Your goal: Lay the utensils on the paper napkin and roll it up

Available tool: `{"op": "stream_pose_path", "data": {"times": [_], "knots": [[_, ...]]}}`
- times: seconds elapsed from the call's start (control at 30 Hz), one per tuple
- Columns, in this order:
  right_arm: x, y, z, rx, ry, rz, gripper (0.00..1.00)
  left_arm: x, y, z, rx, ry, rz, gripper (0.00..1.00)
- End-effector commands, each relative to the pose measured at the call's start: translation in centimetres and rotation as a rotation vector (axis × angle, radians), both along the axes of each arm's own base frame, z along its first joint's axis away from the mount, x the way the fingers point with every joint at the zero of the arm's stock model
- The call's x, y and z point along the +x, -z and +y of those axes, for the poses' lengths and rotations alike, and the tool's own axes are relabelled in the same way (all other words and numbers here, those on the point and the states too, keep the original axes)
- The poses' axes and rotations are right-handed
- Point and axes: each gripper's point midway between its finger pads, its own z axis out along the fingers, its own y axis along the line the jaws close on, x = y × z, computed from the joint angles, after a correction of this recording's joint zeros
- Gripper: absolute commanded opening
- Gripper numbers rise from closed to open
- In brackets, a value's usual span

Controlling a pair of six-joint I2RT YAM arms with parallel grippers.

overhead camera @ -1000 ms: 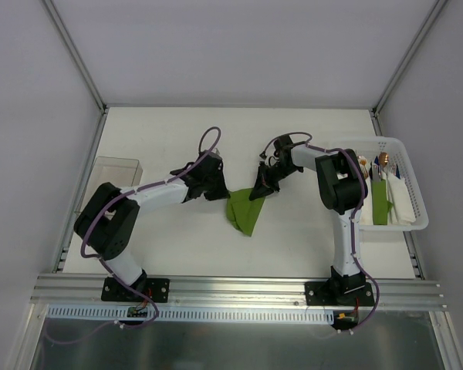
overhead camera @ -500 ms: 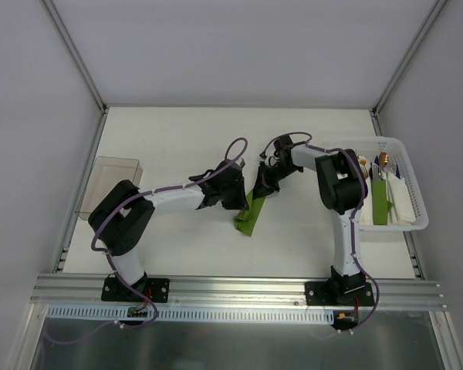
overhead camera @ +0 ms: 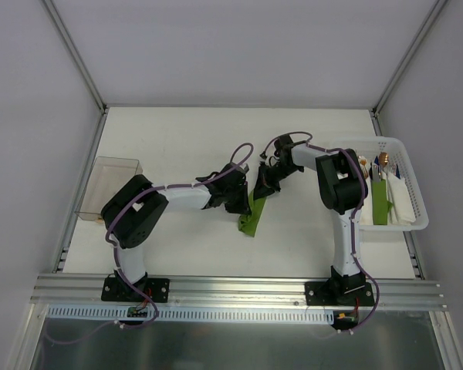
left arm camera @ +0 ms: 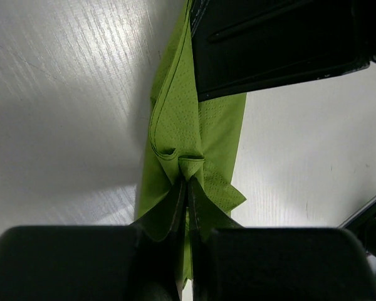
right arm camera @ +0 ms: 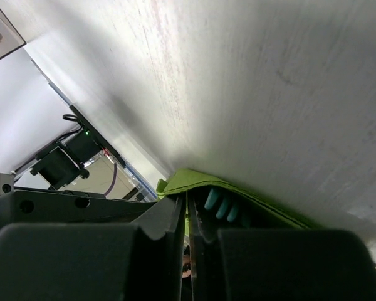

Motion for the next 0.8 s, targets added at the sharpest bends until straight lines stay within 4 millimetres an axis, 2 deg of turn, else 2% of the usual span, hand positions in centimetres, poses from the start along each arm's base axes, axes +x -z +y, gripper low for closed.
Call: {"op": "stream_pose_path", "data": {"times": [0.0,0.13,0.23,0.47,0.6,0.77], "knots": [[0.0,-1.0,-0.6,-0.034,-0.041,-0.054,0.08,-1.8,3.3,1.5,0.096,-0.001,0.1,0.0],[0.1,-3.5,-0.7,0.004,-0.079,-0.127,0.14,-2.2,4.6,2.7,0.107,-0.058,0.181,0.0],[0.0,-4.4,-0.9,0.013,-0.095,-0.148,0.16,-2.1,5.4,3.4,0.106,-0.085,0.221,0.0],[0.1,-6.5,-1.5,0.094,-0.1,-0.179,0.16,-1.6,5.3,3.7,0.1,-0.08,0.222,0.0],[0.1,-5.5,-1.8,0.077,-0.102,-0.168,0.13,-1.5,5.2,3.9,0.104,-0.073,0.217,0.0],[0.8,-3.2,-2.4,0.058,-0.068,-0.117,0.1,-1.4,5.0,3.9,0.106,-0.072,0.213,0.0]]}}
